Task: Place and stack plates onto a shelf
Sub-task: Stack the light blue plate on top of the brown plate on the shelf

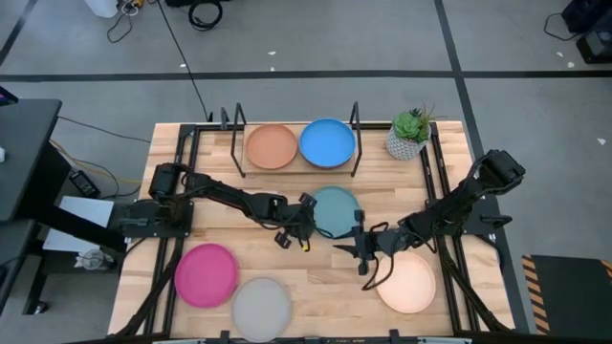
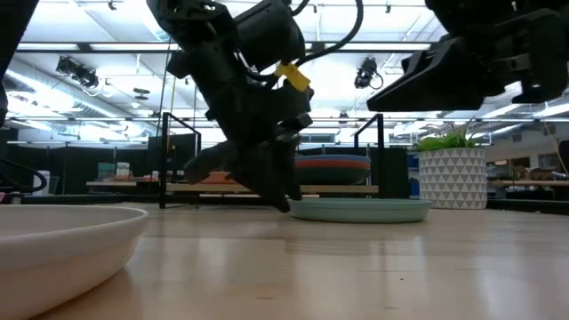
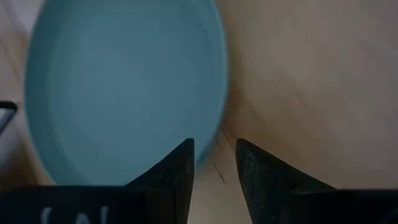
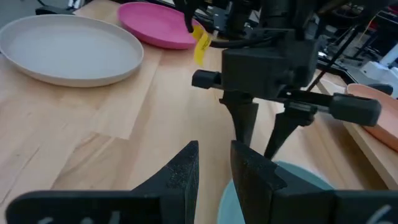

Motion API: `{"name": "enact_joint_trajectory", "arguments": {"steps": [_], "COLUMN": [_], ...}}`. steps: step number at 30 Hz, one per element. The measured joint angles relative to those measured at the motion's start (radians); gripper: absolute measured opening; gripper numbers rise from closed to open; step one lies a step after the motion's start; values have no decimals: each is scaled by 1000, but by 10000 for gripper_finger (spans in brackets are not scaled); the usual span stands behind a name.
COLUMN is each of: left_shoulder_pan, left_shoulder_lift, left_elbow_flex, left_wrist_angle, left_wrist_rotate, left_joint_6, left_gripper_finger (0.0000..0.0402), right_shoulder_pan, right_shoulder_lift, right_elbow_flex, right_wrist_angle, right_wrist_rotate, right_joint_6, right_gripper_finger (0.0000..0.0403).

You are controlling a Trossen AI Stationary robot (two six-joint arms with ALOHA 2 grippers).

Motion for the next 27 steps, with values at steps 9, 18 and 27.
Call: {"name": "enact_joint_trajectory", "arguments": {"steps": [9, 18, 27], "left_shoulder_pan": [3, -5, 2], "left_shoulder_lift": [-1, -9, -99], "left_elbow_flex": [0, 5, 167], "left_wrist_angle": [-26, -74, -394], "left_wrist_rotate": [92, 88, 203], "left_joint_6": [-9, -50, -262], "left_gripper_finger": [61, 11, 11], "right_shoulder_pan": [35, 35, 34], "right_shoulder_lift": [0, 0, 0], "right_elbow_flex": [0, 0, 0], "right_wrist_angle": [-4, 3, 0], "right_wrist_rotate": [48, 49, 50], "right_joint_6": [32, 26, 16], "right_gripper_finger": [99, 99, 99]}}
